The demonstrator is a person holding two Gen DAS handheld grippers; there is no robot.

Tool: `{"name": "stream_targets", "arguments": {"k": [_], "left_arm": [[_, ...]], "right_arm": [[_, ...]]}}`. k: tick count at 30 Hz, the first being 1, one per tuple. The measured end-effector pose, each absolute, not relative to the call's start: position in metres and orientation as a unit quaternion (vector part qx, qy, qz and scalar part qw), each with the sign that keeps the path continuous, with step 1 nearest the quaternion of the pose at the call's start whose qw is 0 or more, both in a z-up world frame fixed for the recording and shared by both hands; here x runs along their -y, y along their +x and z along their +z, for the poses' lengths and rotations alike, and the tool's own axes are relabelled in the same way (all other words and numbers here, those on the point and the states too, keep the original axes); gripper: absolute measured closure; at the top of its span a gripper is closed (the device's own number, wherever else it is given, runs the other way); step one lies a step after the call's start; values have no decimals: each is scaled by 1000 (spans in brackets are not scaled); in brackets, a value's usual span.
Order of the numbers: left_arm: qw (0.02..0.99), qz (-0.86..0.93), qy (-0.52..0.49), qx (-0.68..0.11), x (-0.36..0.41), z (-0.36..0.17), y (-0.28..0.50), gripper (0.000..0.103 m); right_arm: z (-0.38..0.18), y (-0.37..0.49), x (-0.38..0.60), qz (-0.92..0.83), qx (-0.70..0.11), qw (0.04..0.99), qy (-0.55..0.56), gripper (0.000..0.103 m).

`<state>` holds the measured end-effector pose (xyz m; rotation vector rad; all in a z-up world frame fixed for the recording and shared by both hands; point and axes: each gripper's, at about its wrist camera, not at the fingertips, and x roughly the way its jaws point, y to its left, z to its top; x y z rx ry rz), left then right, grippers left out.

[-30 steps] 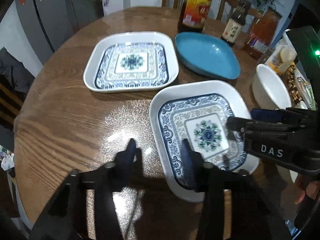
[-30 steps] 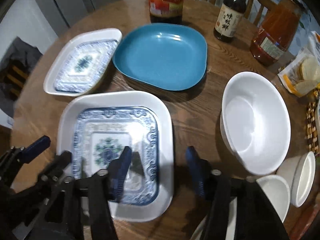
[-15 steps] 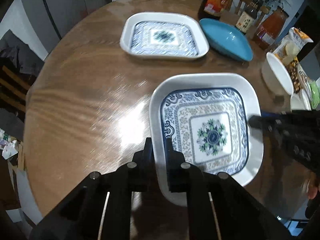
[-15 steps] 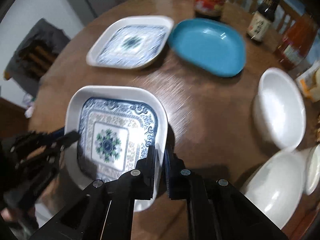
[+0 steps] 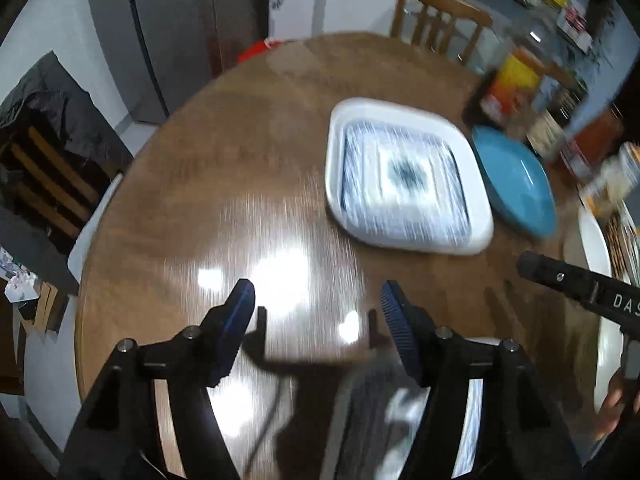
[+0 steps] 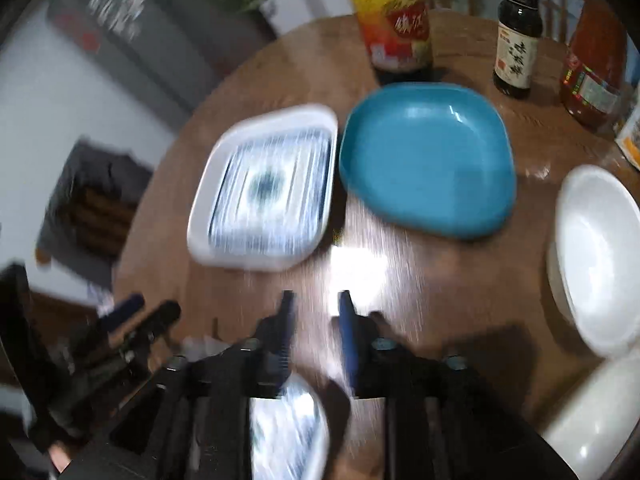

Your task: Organize plates and bowls

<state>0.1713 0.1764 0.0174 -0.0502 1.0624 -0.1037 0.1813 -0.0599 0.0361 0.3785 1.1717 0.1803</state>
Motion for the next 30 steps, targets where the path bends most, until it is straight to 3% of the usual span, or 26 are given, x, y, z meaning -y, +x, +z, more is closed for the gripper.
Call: {"name": "stream_targets", "arguments": {"k": [5, 8, 10, 11, 12, 23, 30], "left_arm": [[855, -54, -21, -516, -162, 13, 230, 37], [842, -53, -12, -536, -161, 2, 249, 47], [844, -52, 3, -534, -159, 1, 253, 67], [844, -61, 0, -533, -158, 2, 255, 76], [841, -72, -13, -536, -159, 2, 254, 90], [870, -53, -6, -490, -180, 47, 170, 93], [874, -25, 0, -486, -180, 45, 81, 92]], "right_arm": [[16, 220, 53, 57, -561, 799, 211, 50], [14, 227, 42, 49, -559, 807, 183, 52], [11, 232, 31, 53, -562, 810, 157, 73], [11, 234, 28, 49, -564, 811, 147, 89], [11, 233, 26, 48, -566, 812, 137, 93], [54, 147, 14, 131, -523, 831, 138, 94], [38, 54, 7, 161, -547, 809, 143, 92]]}}
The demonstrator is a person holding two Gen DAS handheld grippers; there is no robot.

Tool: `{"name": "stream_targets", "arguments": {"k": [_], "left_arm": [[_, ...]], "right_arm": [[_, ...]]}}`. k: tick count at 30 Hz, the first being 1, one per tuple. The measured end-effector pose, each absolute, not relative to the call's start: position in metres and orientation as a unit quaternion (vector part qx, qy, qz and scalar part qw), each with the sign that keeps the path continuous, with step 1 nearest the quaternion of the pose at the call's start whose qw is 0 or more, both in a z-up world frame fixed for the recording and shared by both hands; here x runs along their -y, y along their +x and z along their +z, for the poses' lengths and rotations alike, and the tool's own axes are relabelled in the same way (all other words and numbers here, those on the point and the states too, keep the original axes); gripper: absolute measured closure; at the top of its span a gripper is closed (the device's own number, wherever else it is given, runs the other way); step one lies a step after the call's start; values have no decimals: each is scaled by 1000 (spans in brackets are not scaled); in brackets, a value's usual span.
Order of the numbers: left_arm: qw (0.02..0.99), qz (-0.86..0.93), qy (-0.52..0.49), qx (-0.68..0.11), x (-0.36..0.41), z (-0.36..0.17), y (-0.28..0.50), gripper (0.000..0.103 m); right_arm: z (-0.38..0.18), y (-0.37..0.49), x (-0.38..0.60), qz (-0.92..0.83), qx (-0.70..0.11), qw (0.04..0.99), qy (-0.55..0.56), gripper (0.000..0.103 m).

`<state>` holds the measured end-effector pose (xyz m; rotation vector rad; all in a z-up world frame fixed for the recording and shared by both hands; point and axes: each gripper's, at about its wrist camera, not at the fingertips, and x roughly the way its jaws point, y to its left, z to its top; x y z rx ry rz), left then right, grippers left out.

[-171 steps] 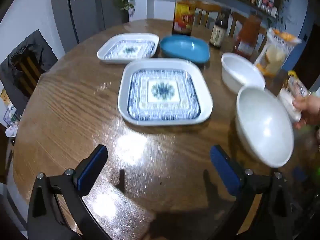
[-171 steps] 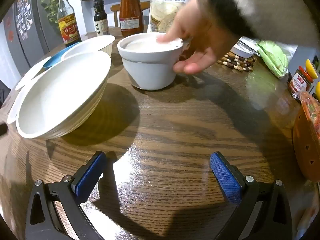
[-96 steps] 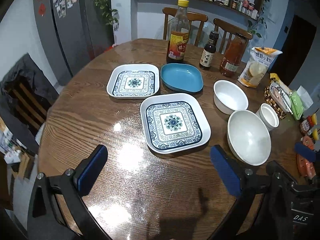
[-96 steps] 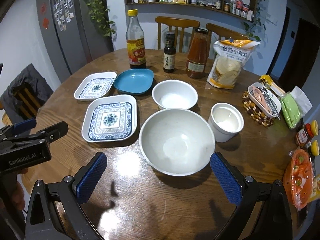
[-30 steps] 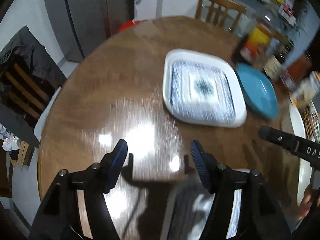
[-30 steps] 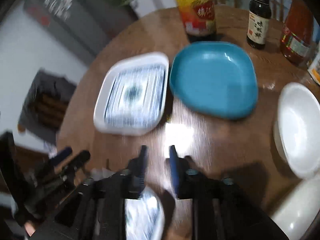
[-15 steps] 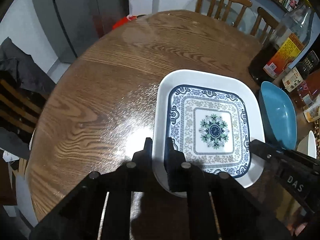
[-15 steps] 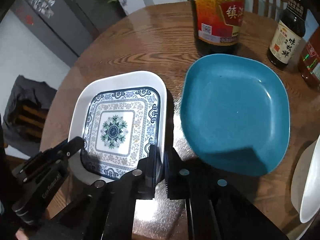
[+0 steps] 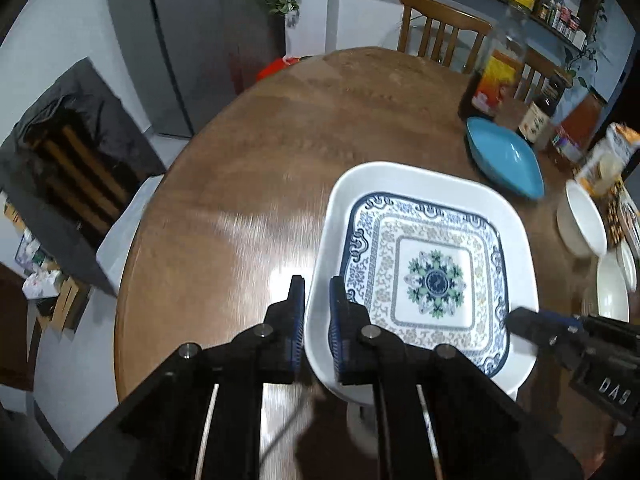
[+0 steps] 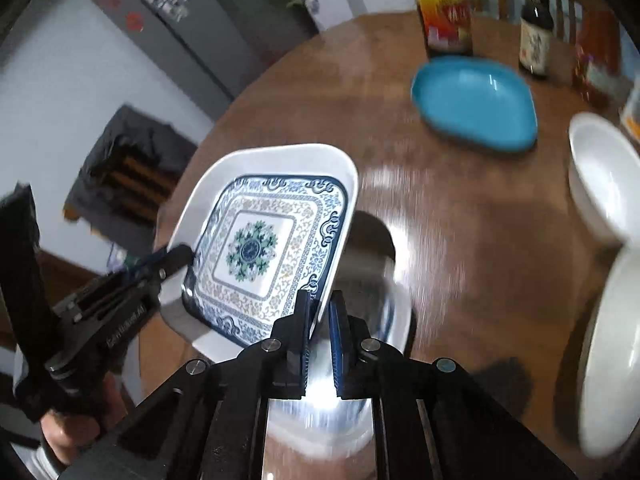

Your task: Organize plates and bowls

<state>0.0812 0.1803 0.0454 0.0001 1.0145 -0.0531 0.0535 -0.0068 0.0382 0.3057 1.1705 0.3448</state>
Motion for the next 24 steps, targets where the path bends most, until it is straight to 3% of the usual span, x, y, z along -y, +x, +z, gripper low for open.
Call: {"name": "stream_targets", "arguments": {"k": [6, 8, 11, 15, 22, 24], "left_arm": [[855, -44, 14, -516, -161, 18, 59, 92], [854, -48, 16, -518, -158, 15, 56, 87], [851, -52, 6, -522, -159, 16, 54, 87], [861, -42, 13, -506, -165, 27, 59, 55], [866, -78, 26, -493, -134, 43, 104, 43], [863, -101, 22, -494, -112, 46, 130, 43]], "right_arm": [[35, 38, 27, 142, -554, 811, 125, 92], [33, 36, 30, 136, -562, 809, 104, 92], [27, 30, 26, 140, -579, 798, 94, 84], [32, 27, 37, 150, -576, 797, 98, 82], [65, 87, 104, 77, -522, 836, 151, 79], [72, 119, 123, 53, -514, 841, 162, 66]]}}
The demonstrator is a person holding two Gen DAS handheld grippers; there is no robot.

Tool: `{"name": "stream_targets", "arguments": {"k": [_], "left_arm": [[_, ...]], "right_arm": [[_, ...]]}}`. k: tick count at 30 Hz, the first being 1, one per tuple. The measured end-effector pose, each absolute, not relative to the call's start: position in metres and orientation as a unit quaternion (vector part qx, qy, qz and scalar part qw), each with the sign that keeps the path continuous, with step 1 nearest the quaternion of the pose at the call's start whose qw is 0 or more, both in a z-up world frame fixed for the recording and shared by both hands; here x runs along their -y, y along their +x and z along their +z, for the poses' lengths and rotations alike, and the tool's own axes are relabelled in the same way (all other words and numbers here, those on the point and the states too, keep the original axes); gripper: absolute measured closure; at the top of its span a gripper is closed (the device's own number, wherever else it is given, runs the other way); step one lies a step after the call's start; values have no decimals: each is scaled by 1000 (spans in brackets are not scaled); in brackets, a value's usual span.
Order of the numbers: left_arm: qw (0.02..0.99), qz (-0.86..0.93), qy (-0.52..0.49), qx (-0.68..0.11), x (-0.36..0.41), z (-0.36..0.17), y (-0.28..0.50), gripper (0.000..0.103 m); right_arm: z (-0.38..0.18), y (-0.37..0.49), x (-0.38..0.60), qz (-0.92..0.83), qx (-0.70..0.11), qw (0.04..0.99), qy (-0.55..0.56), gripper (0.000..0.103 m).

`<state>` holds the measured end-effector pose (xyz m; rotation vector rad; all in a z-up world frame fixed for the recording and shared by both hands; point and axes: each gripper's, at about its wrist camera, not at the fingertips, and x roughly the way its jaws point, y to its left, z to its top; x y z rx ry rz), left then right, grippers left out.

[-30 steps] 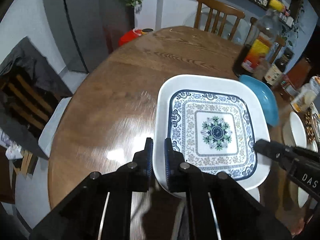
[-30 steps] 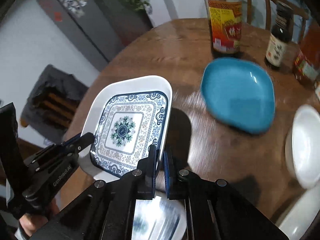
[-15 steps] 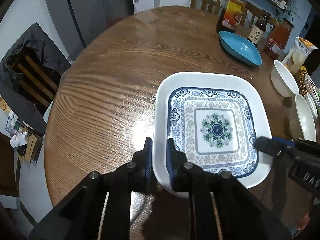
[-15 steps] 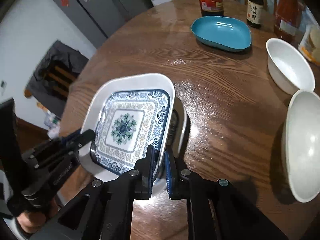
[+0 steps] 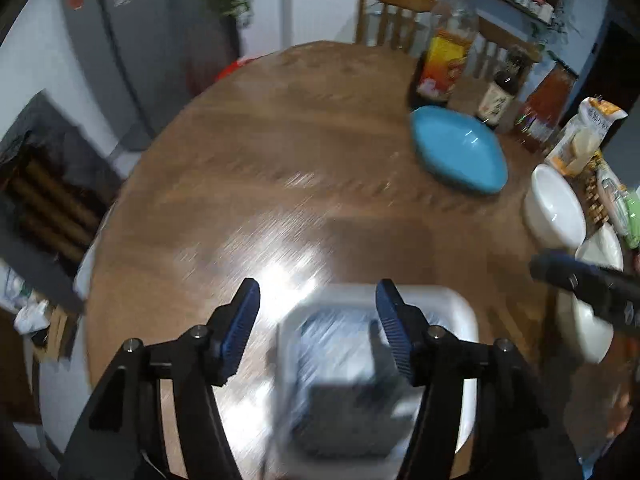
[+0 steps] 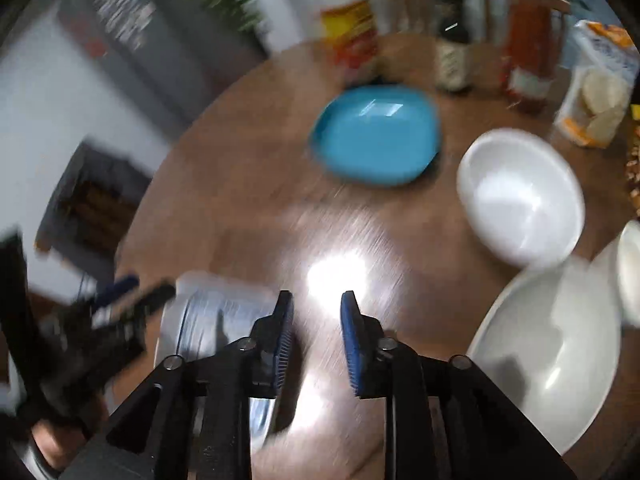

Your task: Organize plates and bowls

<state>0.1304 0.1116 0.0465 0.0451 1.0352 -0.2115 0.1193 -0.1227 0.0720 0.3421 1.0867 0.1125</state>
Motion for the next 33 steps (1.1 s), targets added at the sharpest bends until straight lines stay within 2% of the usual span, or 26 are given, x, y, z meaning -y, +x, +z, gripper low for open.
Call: {"name": "stream_targets", "arguments": {"k": [3, 9, 12, 14, 15, 16, 17, 18, 20, 23, 28, 33], "left_arm": [[854, -131, -2, -503, -78, 46, 172, 43], [849, -119, -1, -514, -22, 22, 246, 43], [840, -114, -15, -531, -12, 8, 265, 45], [835, -115, -9, -538, -7, -1, 273, 57], [829, -120, -6, -546, -3, -6, 277, 75], [823, -126, -6, -554, 0, -11, 280, 80], [832, -124, 0, -541, 0, -9, 279, 85], [829, -134, 1, -543, 3, -9, 281, 97], [828, -135, -3, -544, 4, -9, 281, 96], [828, -135, -7, -544, -4, -6, 274, 96], [851, -134, 3, -508, -48, 29, 219, 96], [865, -112, 7, -489, -101, 51, 150, 96]], "right_arm": [[75, 173, 133, 13, -507, 850, 144, 60], [40, 238, 161, -20, -537, 832, 135, 60], [25, 259, 158, -27, -555, 826, 91, 60], [18, 267, 155, -27, -567, 820, 77, 60], [14, 270, 154, -25, -572, 816, 74, 61], [11, 273, 152, -25, -576, 814, 68, 65], [9, 274, 150, -19, -579, 813, 64, 81], [8, 275, 148, -16, -578, 813, 62, 85], [11, 272, 146, -16, -573, 817, 58, 92], [22, 261, 139, 0, -565, 822, 72, 95], [59, 202, 104, 66, -538, 837, 79, 95], [68, 141, 69, 136, -532, 830, 99, 93]]}}
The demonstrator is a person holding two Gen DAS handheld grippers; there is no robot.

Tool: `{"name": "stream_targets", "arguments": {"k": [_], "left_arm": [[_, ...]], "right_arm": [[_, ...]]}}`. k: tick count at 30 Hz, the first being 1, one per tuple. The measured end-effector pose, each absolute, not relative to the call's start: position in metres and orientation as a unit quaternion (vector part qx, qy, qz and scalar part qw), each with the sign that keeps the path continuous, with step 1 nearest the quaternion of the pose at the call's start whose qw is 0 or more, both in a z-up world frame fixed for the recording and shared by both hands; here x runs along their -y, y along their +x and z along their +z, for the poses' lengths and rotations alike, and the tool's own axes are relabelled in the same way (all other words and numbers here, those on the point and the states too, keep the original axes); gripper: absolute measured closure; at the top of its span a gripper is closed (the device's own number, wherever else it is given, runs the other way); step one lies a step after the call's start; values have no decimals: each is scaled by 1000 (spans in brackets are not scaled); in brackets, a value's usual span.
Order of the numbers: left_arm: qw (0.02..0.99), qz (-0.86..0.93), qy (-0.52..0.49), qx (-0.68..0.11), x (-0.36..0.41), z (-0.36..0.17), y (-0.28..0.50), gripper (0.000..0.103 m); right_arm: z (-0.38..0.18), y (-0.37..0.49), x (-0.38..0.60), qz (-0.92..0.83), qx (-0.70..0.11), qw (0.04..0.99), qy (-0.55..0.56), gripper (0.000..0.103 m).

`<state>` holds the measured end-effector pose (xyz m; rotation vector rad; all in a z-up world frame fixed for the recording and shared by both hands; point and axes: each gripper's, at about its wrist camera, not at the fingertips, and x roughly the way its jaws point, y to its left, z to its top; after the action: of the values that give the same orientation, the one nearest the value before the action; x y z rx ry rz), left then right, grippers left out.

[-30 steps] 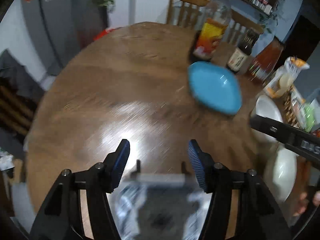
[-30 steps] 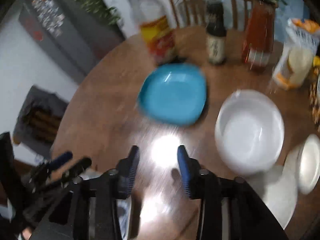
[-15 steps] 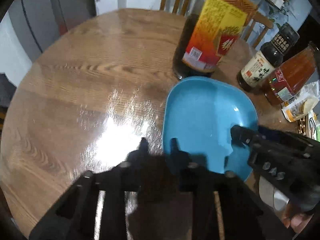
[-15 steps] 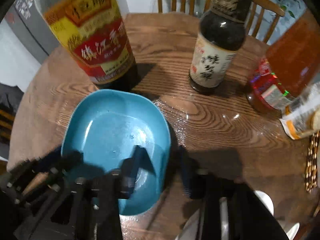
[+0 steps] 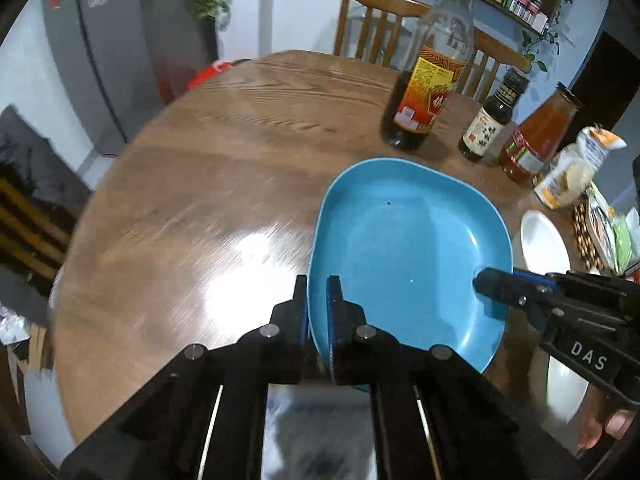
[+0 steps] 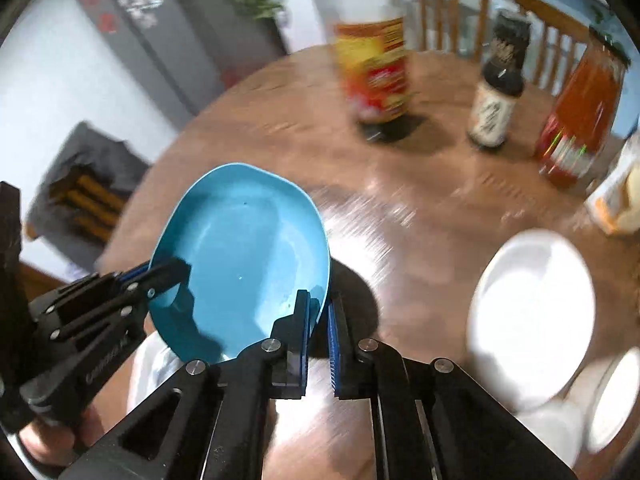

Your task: Organize plates and bowls

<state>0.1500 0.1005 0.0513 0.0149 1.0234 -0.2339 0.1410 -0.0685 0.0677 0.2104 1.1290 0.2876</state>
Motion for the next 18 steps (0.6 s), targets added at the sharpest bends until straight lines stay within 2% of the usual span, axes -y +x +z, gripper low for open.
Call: {"name": "stream_targets", "arguments": {"k": [7, 18], "left_arm": [[863, -69, 8, -501, -132, 35, 96, 95], [861, -43, -5, -507, -148, 30, 52, 93]], "right_arm": [[51, 83, 33, 188, -545, 811, 96, 92], [45, 58, 29, 208, -549, 806, 78, 91]]}}
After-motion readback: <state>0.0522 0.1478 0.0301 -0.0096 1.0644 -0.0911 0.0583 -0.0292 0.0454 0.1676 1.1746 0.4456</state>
